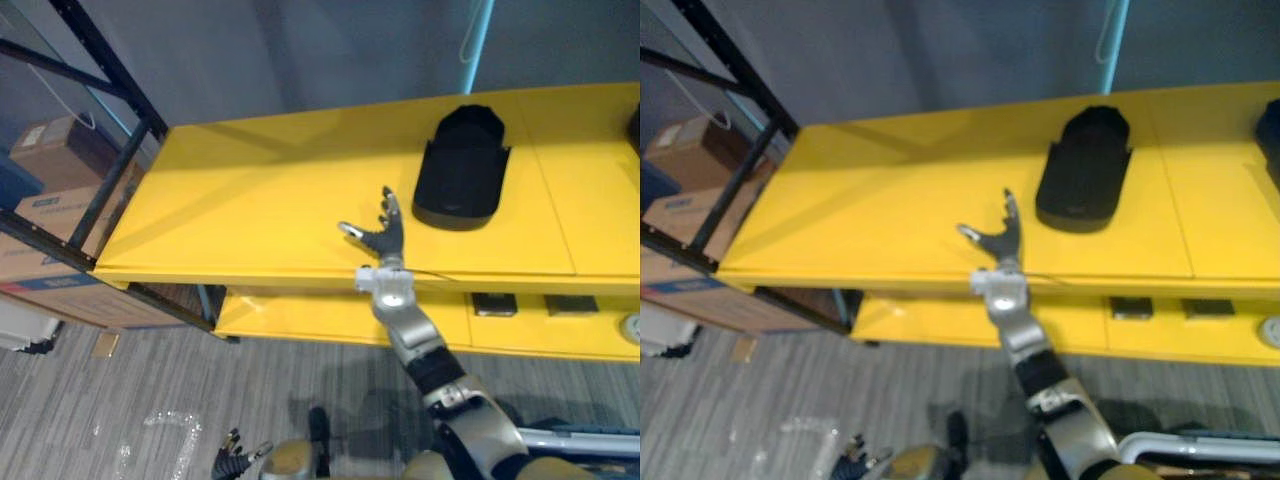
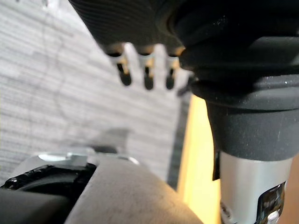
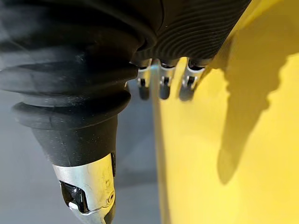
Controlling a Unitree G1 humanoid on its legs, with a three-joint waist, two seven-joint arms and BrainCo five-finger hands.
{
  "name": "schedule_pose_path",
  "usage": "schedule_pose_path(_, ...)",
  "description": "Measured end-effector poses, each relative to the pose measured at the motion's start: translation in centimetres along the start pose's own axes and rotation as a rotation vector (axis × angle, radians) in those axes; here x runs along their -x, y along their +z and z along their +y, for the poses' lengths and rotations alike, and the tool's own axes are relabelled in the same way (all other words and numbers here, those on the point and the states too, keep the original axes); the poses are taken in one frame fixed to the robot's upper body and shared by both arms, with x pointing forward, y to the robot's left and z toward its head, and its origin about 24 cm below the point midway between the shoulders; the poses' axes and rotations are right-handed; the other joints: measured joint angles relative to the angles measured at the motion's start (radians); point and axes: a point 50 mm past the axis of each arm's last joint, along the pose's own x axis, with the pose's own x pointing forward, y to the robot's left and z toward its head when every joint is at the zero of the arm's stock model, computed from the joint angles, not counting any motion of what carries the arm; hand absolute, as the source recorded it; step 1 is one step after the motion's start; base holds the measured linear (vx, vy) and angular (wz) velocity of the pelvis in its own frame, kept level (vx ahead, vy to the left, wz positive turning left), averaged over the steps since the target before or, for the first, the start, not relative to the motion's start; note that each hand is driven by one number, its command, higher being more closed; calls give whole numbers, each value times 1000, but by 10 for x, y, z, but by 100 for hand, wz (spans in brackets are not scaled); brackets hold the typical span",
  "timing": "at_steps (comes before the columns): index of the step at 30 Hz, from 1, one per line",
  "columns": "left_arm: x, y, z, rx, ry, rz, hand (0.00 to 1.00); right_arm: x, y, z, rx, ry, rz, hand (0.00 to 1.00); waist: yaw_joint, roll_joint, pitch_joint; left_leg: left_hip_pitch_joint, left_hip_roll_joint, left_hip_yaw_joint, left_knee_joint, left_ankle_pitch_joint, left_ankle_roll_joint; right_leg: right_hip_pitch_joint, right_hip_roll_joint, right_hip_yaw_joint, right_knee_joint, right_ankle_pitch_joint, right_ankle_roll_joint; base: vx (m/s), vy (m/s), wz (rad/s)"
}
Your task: Walk over and take plastic housings, then place them on the shelf
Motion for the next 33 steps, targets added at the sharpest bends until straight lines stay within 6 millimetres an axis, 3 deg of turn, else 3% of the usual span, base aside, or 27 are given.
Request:
schedule_pose_path(12, 1, -2, -5, 5, -15, 8, 0, -6, 5, -12, 3, -132, -13, 0, -1, 19, 5, 1, -3, 1, 0, 0, 0, 0, -7, 2, 4, 1, 1, 0, 0, 0)
schedule_pose_path(33, 1, -2, -6, -14, -26, 10, 0, -1, 2, -23, 5, -241, -17, 0, -9, 20, 5, 5, -2, 7, 0, 0, 0, -2, -10, 10, 11, 1, 1, 0, 0, 0)
